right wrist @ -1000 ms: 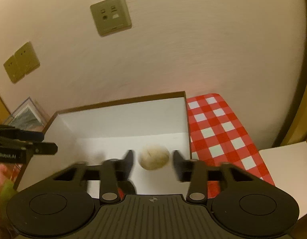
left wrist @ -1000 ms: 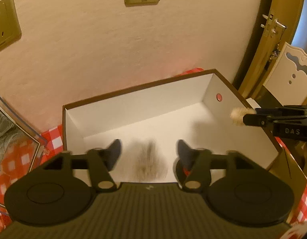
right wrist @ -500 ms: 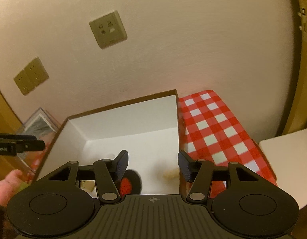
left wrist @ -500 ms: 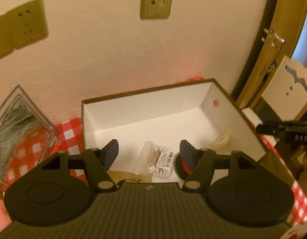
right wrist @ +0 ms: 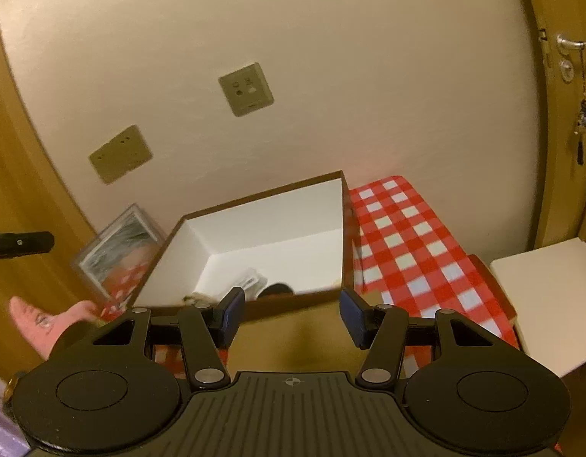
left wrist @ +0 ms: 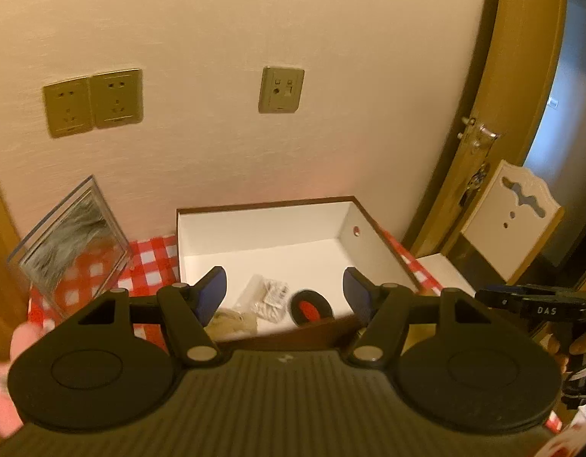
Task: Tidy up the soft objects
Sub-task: 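Move both tools back over the remaining items on the table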
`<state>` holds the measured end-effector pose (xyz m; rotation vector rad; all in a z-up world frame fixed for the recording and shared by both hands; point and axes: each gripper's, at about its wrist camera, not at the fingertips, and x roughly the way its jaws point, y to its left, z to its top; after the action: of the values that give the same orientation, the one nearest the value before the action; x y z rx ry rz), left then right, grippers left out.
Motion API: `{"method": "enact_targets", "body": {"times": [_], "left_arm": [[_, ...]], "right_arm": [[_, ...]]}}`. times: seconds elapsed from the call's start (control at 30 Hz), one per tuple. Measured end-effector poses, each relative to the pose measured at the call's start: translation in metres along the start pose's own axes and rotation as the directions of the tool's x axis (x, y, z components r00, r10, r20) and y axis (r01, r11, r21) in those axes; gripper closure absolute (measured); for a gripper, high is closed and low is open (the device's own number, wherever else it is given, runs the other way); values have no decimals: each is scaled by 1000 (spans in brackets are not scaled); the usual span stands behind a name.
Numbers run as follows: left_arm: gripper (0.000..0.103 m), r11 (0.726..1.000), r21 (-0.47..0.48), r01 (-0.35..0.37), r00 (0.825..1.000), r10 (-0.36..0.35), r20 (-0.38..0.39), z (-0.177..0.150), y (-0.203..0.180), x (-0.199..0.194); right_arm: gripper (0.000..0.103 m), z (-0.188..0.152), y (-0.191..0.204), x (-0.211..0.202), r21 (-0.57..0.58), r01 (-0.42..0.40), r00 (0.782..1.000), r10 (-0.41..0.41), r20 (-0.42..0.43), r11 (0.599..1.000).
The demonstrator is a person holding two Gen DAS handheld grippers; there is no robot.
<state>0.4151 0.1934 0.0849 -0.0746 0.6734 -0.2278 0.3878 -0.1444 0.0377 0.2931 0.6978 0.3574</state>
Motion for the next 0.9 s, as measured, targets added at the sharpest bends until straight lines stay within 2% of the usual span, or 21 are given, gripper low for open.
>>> {"method": "enact_targets", "body": {"times": [0.13, 0.37, 0.57, 0.9], "left_arm": [[38, 999, -23, -28, 1000, 28, 7, -28, -9, -39], [38, 989, -51, -137, 990, 138, -1, -83, -31, -91], [38, 972, -79, -220, 975, 219, -28, -132, -63, -118], [38, 937, -182, -299, 953, 286, -97, -201, -111, -135]], "right_arm": [[48, -20, -1, -31, -13, -8, 1000, 8, 6, 1000], [48, -55, -9, -74, 0, -29, 1000, 29, -11, 1000], [48, -80, -14, -102, 13, -43, 998, 43, -45, 999], [48, -117, -22, -136, -45, -84, 989, 78, -122, 995]]}}
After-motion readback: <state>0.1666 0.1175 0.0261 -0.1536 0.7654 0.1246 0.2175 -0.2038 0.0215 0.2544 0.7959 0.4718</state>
